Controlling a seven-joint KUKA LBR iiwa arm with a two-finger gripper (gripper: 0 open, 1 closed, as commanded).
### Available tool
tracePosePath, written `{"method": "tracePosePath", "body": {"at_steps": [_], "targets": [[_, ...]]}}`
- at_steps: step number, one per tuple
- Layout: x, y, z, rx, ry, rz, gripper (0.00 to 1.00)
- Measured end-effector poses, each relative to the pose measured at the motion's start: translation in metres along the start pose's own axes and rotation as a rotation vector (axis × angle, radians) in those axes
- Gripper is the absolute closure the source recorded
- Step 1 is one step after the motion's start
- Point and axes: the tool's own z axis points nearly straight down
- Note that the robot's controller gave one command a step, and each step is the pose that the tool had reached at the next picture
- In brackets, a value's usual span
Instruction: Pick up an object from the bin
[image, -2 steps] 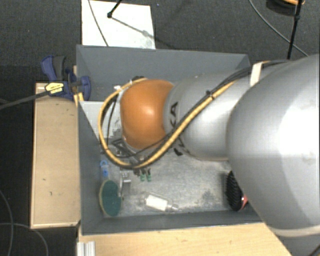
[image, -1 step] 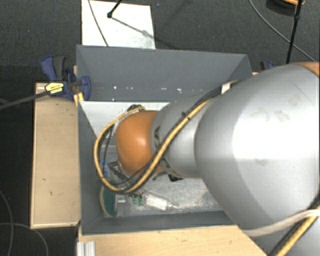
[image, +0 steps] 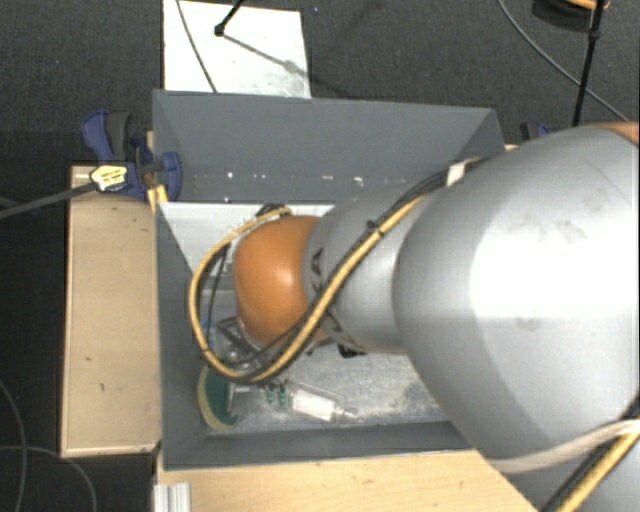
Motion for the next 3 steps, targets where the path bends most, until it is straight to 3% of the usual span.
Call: {"method": "tracePosePath", "body": {"at_steps": [1, 2, 3], "targets": [[-0.008, 0.004, 0.008, 0.011, 0.016, -0.013, 1.0], [-0.008, 0.004, 0.008, 0.011, 0.016, -0.012, 1.0], [0.017, -0.015, 0.01, -0.001, -0.006, -0.018, 1.0]]}}
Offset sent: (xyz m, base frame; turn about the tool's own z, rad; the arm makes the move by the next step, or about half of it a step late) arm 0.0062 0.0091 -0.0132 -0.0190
